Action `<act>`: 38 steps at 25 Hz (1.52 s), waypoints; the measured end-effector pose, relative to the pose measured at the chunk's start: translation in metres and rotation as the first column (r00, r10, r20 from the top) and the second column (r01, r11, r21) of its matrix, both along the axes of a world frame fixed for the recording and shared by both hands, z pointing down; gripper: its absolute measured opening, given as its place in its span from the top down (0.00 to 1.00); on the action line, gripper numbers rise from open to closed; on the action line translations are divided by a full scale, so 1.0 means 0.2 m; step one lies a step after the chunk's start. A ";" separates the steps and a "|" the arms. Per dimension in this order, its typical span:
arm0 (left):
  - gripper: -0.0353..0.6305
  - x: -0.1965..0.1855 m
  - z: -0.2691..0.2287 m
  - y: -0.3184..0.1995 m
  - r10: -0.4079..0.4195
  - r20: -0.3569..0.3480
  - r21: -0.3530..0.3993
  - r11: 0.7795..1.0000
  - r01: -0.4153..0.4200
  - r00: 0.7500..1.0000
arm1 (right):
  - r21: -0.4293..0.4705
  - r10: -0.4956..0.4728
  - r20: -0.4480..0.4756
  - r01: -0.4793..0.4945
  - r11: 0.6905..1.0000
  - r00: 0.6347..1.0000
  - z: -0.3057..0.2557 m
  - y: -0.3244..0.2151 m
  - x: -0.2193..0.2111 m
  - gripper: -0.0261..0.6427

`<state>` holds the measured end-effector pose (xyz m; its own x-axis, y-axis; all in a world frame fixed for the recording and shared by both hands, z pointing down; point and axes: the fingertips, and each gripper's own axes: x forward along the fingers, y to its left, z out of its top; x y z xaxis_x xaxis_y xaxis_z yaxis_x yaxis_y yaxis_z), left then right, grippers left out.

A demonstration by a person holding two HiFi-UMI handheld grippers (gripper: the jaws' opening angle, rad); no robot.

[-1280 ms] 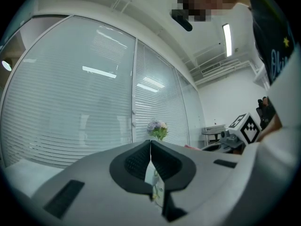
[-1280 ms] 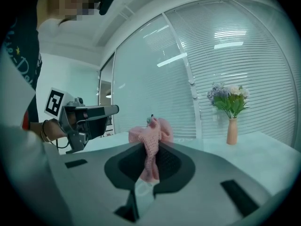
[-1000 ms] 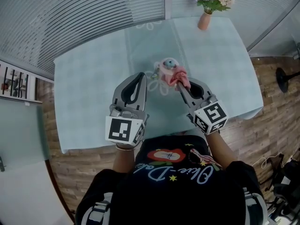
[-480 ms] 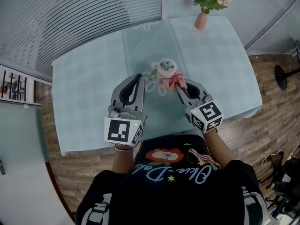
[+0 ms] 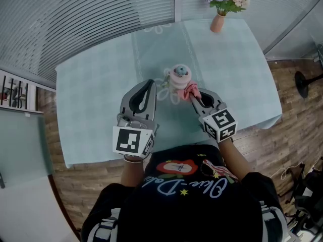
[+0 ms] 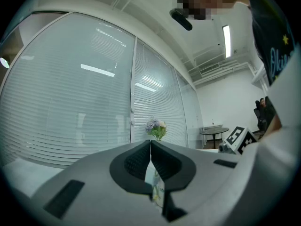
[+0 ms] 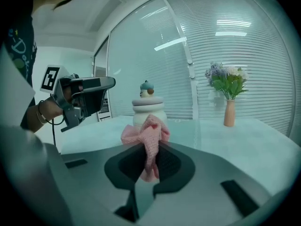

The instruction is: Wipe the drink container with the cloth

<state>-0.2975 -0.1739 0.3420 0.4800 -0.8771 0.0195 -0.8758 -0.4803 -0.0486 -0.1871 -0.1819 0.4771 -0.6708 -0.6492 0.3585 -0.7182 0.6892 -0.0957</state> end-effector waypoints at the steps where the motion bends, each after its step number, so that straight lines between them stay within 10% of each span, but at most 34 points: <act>1: 0.94 0.00 0.00 0.00 0.001 0.000 -0.001 1.000 -0.001 1.000 | -0.008 0.001 -0.008 -0.001 1.000 1.000 0.01 0.00 0.00 0.91; 38: 0.94 0.02 0.01 -0.02 0.018 -0.001 -0.004 1.000 -0.018 1.000 | -0.263 -0.102 -0.201 0.047 0.964 0.974 0.38 -0.01 0.00 0.91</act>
<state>-0.2936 -0.1769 0.3445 0.4955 -0.8683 0.0225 -0.8671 -0.4960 -0.0458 -0.1876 -0.1832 0.5537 -0.6050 -0.4689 0.6435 -0.6886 0.7139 -0.1273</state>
